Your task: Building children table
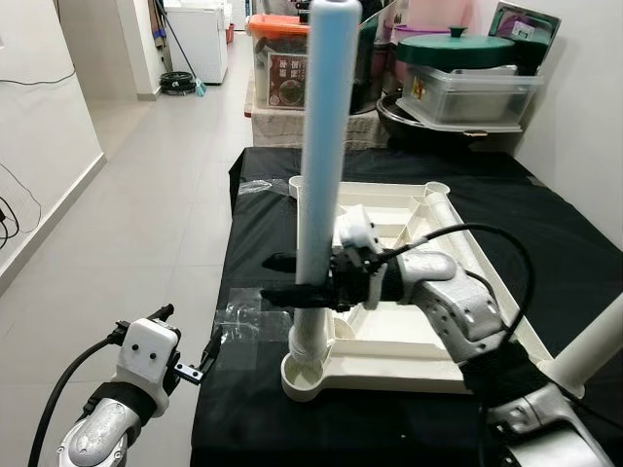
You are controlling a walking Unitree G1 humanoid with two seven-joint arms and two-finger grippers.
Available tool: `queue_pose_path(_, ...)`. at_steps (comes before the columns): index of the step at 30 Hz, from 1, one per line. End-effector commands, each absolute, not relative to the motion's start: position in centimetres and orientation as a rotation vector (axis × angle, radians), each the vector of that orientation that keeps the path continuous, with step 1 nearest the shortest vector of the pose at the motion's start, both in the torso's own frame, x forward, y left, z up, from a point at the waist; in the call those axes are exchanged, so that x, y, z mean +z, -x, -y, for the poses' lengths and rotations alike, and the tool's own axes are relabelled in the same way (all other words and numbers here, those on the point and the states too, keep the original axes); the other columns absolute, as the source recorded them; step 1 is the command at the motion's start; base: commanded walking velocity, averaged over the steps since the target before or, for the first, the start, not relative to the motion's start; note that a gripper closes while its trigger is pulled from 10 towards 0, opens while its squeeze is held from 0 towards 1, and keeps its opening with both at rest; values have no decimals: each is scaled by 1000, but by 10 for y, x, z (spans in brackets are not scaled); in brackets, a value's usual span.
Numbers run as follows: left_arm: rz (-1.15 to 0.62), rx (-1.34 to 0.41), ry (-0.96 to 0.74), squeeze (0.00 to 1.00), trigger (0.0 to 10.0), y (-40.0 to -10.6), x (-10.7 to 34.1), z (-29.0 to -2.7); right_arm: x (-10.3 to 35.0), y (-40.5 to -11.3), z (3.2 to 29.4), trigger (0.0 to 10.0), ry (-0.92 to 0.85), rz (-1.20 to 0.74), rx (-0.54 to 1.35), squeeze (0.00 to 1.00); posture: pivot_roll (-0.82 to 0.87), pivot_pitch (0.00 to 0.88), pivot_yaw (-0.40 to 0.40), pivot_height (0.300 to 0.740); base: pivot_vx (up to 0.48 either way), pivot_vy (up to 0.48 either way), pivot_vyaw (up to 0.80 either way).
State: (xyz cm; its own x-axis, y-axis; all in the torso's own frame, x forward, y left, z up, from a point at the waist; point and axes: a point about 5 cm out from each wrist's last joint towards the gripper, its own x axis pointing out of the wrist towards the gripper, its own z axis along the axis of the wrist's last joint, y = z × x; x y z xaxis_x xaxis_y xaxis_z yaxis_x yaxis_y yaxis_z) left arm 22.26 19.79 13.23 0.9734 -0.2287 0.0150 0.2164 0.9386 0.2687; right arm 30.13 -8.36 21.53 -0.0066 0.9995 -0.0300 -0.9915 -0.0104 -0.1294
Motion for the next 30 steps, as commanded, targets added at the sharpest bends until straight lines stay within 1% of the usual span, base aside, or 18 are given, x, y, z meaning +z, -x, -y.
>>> queue_pose_path(1, 51, -240, -264, 0, 10000, -225, 132, -198, 188, -294, 87, 10000, 102, -73, 1606, 0, 54, 0, -86, 740, 0, 0, 0)
queue_pose_path(7, 57, -246, -267, 0, 10000, -229, 132, -198, 180, -288, 81, 10000, 106, -82, 1636, 0, 53, 0, -83, 740, 0, 0, 0)
queue_pose_path(11, 63, -241, -266, 0, 10000, -231, 132, -198, 175, -293, 71, 10000, 110, -80, 1617, 0, 61, 0, -94, 740, 0, 0, 0)
queue_pose_path(16, 61, -240, -258, 0, 10000, -230, 130, -196, 161, -299, 63, 10000, 172, -125, 1583, 0, 61, 0, -101, 740, 0, 0, 0)
queue_pose_path(19, 61, -240, -254, 0, 10000, -230, 129, -195, 157, -298, 60, 10000, 136, -159, 1599, 0, 68, 0, -109, 740, 0, 0, 0)
queue_pose_path(22, 60, -218, -235, 0, 10000, -230, 128, -197, 157, -305, 66, 10000, 33, -178, 1596, 0, 79, 0, -124, 740, 0, 0, 0)
queue_pose_path(25, 58, -209, -228, 0, 10000, -229, 127, -199, 157, -308, 69, 10000, 8, -179, 1582, 0, 81, 0, -128, 740, 0, 0, 0)
queue_pose_path(26, 52, -196, -212, 0, 10000, -227, 125, -201, 151, -314, 77, 10000, 12, -194, 1538, 0, 81, 0, -129, 740, 0, 0, 0)
queue_pose_path(30, 50, -193, -206, 0, 10000, -227, 124, -202, 149, -316, 79, 10000, -6, -204, 1520, 0, 79, 0, -130, 740, 0, 0, 0)
